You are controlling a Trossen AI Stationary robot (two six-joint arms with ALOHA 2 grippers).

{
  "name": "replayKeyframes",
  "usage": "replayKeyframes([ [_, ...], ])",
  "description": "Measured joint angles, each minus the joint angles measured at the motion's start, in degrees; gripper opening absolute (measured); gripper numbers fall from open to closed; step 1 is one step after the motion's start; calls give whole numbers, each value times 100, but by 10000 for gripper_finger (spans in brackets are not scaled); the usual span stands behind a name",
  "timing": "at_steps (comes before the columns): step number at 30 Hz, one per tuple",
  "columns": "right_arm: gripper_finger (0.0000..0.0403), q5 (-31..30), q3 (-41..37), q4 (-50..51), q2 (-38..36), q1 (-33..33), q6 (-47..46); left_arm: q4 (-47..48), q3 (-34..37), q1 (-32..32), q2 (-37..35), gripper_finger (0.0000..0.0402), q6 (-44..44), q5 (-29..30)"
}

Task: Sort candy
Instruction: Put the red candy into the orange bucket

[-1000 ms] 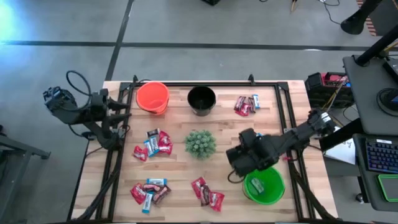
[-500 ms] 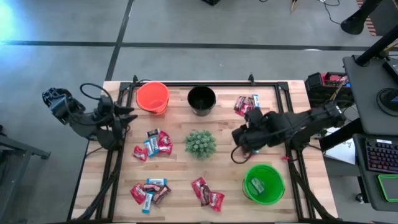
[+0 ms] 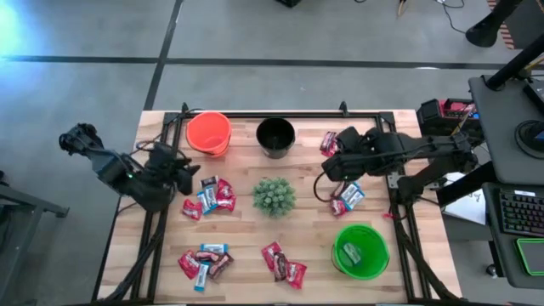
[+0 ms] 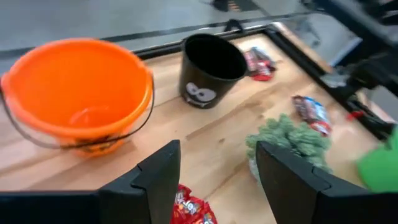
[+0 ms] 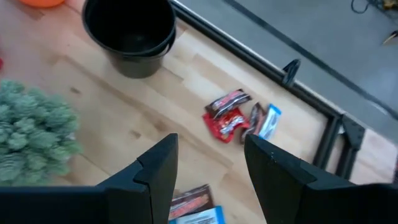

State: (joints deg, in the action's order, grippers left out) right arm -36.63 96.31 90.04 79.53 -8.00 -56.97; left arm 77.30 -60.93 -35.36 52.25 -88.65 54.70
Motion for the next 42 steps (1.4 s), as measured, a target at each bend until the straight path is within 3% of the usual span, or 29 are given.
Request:
replayKeyframes([
  [7,178,1,0,0,-122,383,548,67,0,402,806,192,-782,-1020],
  [15,178,5,0,-15,-56,641,835,118,0,1140,1206,192,-780,-1750],
  [21,178,5,0,-20,-35,694,830,31,0,1979,1103,192,48,-2447],
  [27,178,16,0,-34,-28,692,803,-644,0,3050,889,192,1508,-3099],
  [31,178,58,0,-44,-28,692,793,-1347,0,3941,894,192,2705,-4018],
  [34,178,75,0,-50,-28,692,792,-1436,0,4462,1034,192,3098,-4510],
  [42,178,119,0,-52,-28,692,791,-1436,18,4526,1552,192,3077,-4647],
])
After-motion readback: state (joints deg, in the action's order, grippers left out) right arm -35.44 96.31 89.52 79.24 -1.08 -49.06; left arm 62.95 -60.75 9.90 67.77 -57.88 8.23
